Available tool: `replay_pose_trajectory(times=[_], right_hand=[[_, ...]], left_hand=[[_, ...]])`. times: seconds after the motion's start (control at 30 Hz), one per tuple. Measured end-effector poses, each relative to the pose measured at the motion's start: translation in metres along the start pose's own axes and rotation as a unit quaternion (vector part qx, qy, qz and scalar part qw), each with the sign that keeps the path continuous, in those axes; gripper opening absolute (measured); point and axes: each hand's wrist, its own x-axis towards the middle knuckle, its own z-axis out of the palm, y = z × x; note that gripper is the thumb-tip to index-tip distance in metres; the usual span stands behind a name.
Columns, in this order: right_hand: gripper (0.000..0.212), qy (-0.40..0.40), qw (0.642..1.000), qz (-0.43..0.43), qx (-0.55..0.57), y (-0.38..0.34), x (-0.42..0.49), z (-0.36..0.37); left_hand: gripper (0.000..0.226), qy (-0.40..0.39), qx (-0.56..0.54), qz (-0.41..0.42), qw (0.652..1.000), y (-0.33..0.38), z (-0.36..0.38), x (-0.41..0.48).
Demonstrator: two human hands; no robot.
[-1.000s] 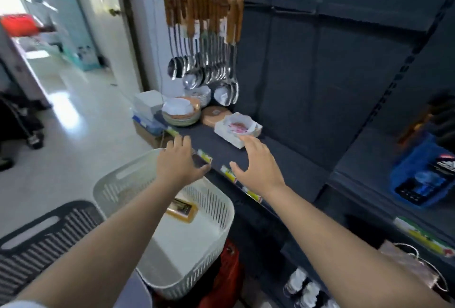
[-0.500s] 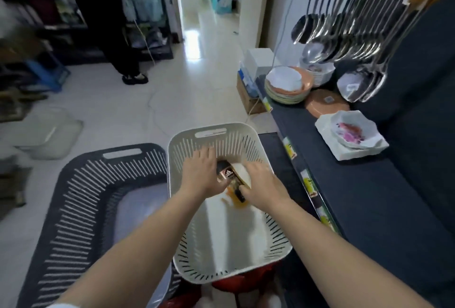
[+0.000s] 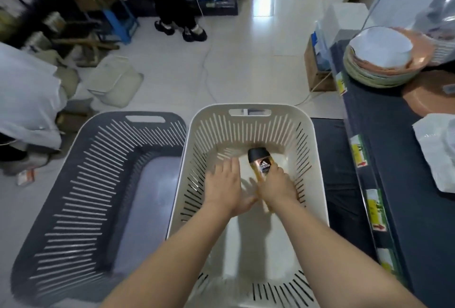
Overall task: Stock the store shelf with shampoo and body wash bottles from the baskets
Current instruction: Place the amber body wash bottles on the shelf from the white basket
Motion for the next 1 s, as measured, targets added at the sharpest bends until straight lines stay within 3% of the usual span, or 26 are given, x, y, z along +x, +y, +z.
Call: replay_pose_trajectory(times=[0.2, 0.4, 0.5, 0.57, 0.67, 0.77, 0.87, 1.0], right_hand=[[0.073, 0.028, 0.996, 0.049, -0.066, -0.008, 0.019, 0.029], [0.071, 0.004, 0.991, 0.115, 0.065, -0.020, 0.011, 0.024], [0.082, 0.035, 0.993, 0.065, 0.094, -0.037, 0.000, 0.012], [0.080, 0.059, 0.991, 0.032, 0.118, -0.053, -0.010, -0.003], [0.068, 0.113, 0.984, -0.008, 0.140, -0.074, -0.030, -0.032], [0.063, 0.181, 0.970, -0.016, 0.161, -0.090, -0.054, -0.058], [0.064, 0.251, 0.948, -0.013, 0.196, -0.092, -0.081, -0.082], [0.064, 0.311, 0.922, 0.022, 0.231, -0.078, -0.127, -0.105]], left_hand=[[0.083, -0.037, -0.037, -0.049, 0.997, -0.012, 0.008, 0.008], [0.051, -0.065, -0.168, -0.060, 0.982, -0.024, 0.008, 0.013], [0.056, -0.076, -0.293, -0.087, 0.949, -0.029, -0.004, 0.023], [0.064, -0.087, -0.367, -0.095, 0.921, -0.032, -0.019, 0.032], [0.043, -0.072, -0.451, -0.055, 0.888, -0.034, -0.046, 0.044], [0.008, -0.083, -0.580, 0.007, 0.810, -0.032, -0.072, 0.044], [0.020, -0.085, -0.633, 0.084, 0.764, -0.028, -0.096, 0.037], [0.034, -0.116, -0.622, 0.181, 0.753, -0.011, -0.123, 0.017]])
